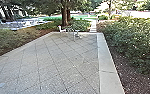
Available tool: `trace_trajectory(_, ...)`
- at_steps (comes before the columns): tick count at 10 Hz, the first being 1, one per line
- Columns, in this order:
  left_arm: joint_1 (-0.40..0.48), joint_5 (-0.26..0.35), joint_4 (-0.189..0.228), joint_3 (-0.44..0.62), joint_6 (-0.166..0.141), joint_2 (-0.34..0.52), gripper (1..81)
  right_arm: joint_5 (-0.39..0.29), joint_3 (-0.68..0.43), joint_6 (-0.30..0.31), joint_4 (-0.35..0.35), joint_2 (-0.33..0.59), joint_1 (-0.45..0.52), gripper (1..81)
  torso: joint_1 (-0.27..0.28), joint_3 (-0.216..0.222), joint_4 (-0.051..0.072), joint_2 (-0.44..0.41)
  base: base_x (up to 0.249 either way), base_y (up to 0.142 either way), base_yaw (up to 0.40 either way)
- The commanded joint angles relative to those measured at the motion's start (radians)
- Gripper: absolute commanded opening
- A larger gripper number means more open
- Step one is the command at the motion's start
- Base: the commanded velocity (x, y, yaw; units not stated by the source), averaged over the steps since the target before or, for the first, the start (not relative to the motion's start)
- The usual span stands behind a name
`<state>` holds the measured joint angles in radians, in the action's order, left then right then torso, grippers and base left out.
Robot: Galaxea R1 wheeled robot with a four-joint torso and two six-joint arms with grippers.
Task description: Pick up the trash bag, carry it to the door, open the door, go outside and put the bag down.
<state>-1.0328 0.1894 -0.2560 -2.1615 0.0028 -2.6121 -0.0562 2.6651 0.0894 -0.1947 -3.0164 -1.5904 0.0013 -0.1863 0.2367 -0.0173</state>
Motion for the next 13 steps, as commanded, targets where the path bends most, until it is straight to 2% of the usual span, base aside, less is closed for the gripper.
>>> trace_trajectory(1, 0.128, 0.097, -0.043, -0.038, 0.003, 0.044, 1.0, -0.07, -0.01, -0.002, 0.001, -0.002, 0.017, 81.1, 0.0, -0.059, 0.067, 0.0, 0.0, 0.0, 0.0)
trace_trajectory(2, 0.142, 0.099, -0.049, -0.057, 0.003, 0.039, 1.0, -0.07, -0.008, -0.002, 0.004, -0.002, 0.019, 81.1, 0.0, -0.082, 0.093, 0.0, 0.0, 0.0, 0.0)
trace_trajectory(3, 0.159, 0.104, -0.052, -0.067, 0.003, 0.036, 1.0, -0.07, -0.008, -0.002, 0.004, -0.002, 0.019, 81.1, 0.001, -0.045, 0.051, 0.0, 0.0, 0.0, 0.0)
trace_trajectory(4, 0.183, 0.13, -0.055, -0.081, 0.003, 0.033, 1.0, -0.07, -0.01, -0.002, 0.001, -0.002, 0.019, 81.1, 0.001, -0.097, 0.075, 0.001, 0.0, 0.0, 0.0)
trace_trajectory(5, 0.206, 0.14, -0.055, -0.09, 0.003, 0.032, 1.0, -0.07, -0.012, -0.002, 0.0, -0.002, 0.02, 81.1, 0.001, -0.138, 0.088, 0.001, 0.0, 0.0, 0.0)
trace_trajectory(8, 0.271, 0.177, -0.078, -0.098, 0.003, 0.038, 1.0, -0.07, -0.015, -0.003, 0.0, -0.005, 0.019, 81.1, 0.0, -0.208, 0.092, 0.001, 0.0, 0.0, 0.0)
trace_trajectory(9, 0.294, 0.186, -0.086, -0.106, 0.003, 0.041, 1.0, -0.07, -0.015, -0.002, 0.001, -0.005, 0.017, 81.1, 0.001, -0.166, 0.092, 0.001, 0.0, 0.0, 0.0)
trace_trajectory(11, 0.334, 0.216, -0.098, -0.129, 0.003, 0.046, 1.0, -0.07, -0.015, -0.002, 0.004, -0.005, 0.019, 81.1, 0.001, -0.191, 0.092, 0.002, 0.0, 0.0, 0.0)
trace_trajectory(13, 0.378, 0.26, -0.104, -0.143, 0.005, 0.052, 1.0, -0.068, -0.015, -0.002, 0.004, -0.005, 0.017, 81.1, 0.001, -0.194, 0.092, 0.002, 0.0, 0.0, 0.0)
